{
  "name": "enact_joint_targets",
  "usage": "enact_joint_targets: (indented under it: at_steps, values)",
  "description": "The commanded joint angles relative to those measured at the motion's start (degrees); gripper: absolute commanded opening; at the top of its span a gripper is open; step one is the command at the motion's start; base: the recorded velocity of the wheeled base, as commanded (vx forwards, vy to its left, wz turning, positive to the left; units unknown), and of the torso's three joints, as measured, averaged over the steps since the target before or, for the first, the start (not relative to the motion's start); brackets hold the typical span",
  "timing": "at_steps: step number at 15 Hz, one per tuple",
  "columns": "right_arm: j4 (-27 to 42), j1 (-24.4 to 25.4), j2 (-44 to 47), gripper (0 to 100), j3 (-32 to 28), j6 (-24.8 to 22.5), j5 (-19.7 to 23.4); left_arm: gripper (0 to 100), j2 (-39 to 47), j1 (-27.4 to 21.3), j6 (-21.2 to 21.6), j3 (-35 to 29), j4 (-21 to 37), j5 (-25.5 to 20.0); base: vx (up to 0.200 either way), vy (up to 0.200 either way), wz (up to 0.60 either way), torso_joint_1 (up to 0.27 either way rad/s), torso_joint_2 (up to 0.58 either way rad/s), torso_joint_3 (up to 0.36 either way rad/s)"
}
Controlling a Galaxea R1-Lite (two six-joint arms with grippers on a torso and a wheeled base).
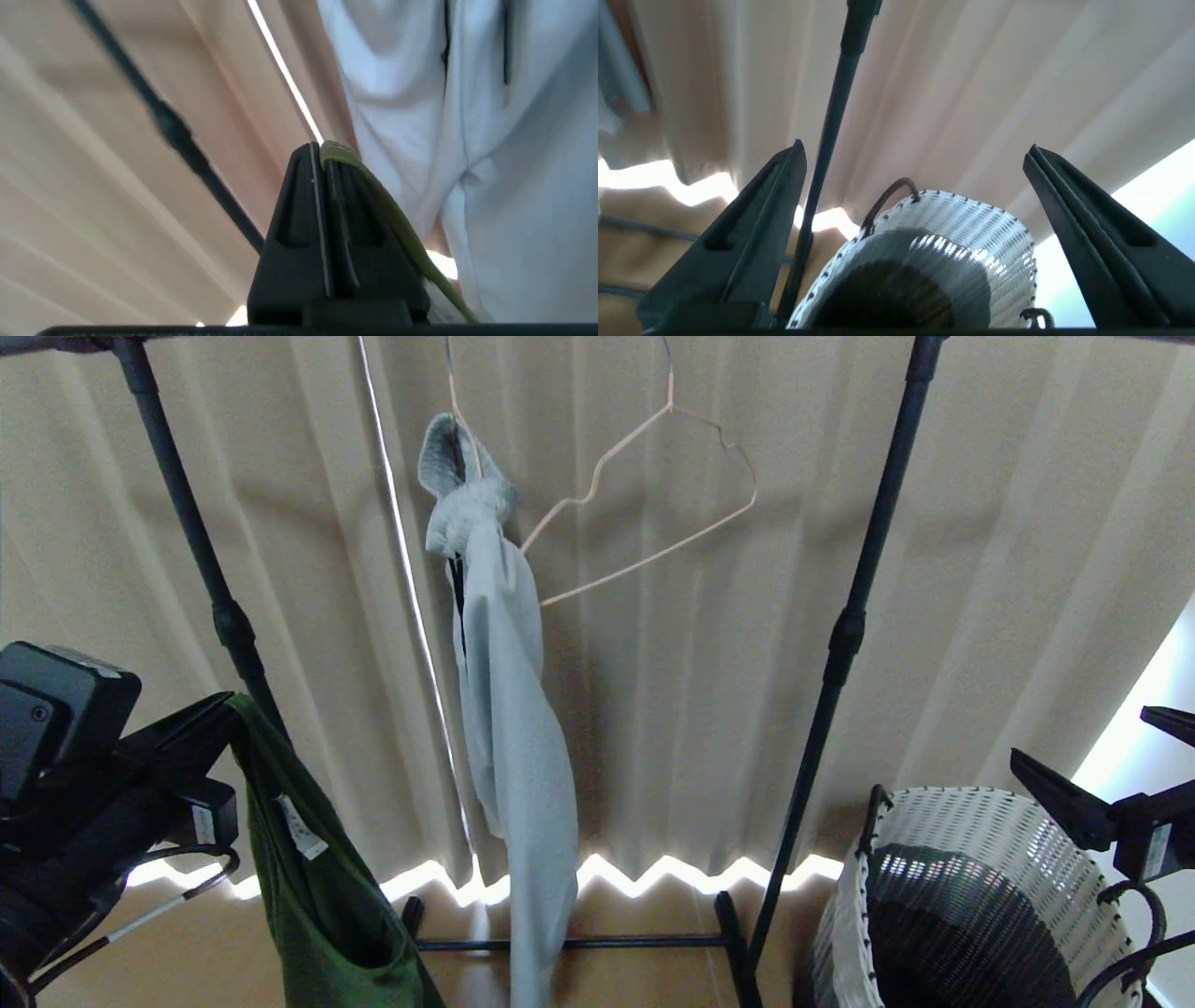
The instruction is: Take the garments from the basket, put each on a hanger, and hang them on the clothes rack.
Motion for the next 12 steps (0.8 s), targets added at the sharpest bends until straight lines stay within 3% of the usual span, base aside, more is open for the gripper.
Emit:
enact_joint_targets:
  at_steps: [1, 5, 12]
  values:
    - [-0.1, 0.1, 0.0, 100, 0.0, 0.0, 0.0, 0, 0.1, 0.0, 0.0, 0.1, -0.2, 0.0, 0.000, 0.000, 0.00, 0.198, -0.70, -0.256]
    - [-0.1, 0.0, 0.0, 100, -0.1, 0.0, 0.1, 0, 0.0, 0.0, 0.2, 0.2, -0.5, -0.1, 0.000, 0.000, 0.00, 0.071, -0.56, -0.256]
    - [-0.1, 0.1, 0.0, 100, -0.3, -0.1, 0.2, 0, -0.6, -0.4, 0.4, -0.1, -0.8, -0.2, 0.000, 0.000, 0.00, 0.300, -0.48, -0.258]
